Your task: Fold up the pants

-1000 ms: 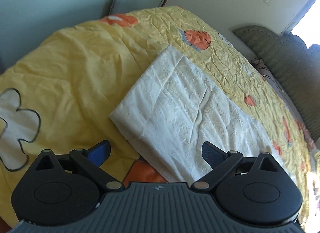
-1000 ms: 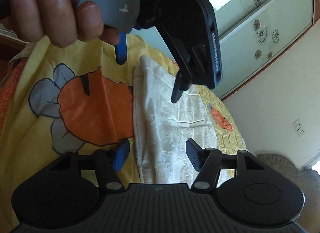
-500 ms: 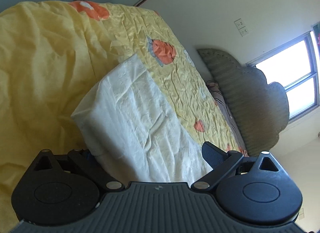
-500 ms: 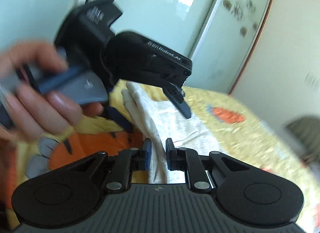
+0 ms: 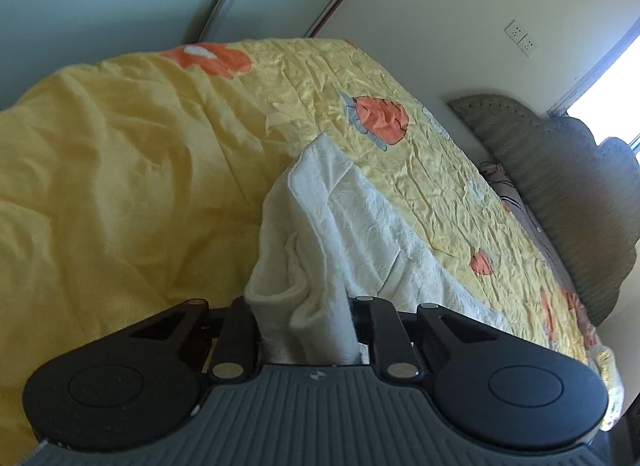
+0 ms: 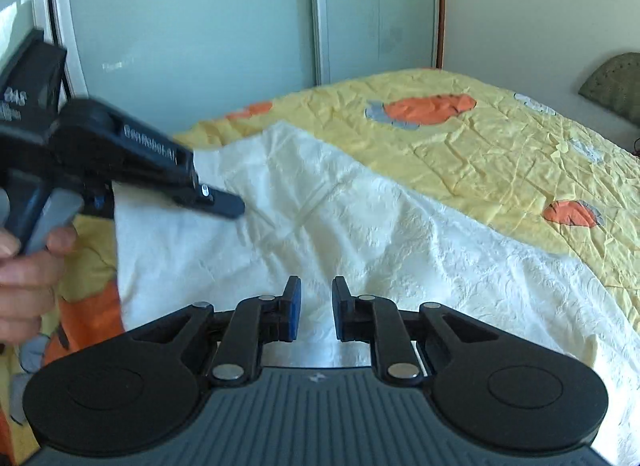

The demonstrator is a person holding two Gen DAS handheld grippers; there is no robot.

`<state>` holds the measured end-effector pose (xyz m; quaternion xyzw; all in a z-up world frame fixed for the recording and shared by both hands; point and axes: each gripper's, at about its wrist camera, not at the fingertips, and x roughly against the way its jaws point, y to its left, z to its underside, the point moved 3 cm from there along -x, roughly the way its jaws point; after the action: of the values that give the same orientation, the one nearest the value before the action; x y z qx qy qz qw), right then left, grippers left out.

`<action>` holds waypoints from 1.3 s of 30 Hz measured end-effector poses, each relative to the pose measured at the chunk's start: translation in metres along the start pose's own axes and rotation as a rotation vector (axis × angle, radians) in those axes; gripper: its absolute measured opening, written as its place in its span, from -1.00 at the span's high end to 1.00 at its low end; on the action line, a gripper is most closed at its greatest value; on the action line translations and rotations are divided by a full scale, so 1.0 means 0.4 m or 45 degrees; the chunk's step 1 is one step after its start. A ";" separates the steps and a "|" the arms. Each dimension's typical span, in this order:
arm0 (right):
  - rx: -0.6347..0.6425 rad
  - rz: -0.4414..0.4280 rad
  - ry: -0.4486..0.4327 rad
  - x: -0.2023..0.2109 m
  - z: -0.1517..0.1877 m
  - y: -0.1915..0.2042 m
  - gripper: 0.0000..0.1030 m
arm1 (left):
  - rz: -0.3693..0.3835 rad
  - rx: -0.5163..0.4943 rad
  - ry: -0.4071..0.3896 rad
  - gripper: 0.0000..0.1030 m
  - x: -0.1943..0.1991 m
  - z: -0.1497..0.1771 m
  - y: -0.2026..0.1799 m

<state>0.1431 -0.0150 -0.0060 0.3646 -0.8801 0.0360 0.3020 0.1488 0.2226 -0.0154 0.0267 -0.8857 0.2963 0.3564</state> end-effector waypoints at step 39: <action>-0.792 0.335 -0.417 0.531 0.323 -0.488 0.63 | 0.582 -0.986 0.005 0.45 0.011 0.624 -0.881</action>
<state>0.0902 -0.3262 -0.0233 0.1402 -0.9250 -0.2532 0.2463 0.0831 -0.2025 0.0233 -0.3058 -0.9138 0.0142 0.2671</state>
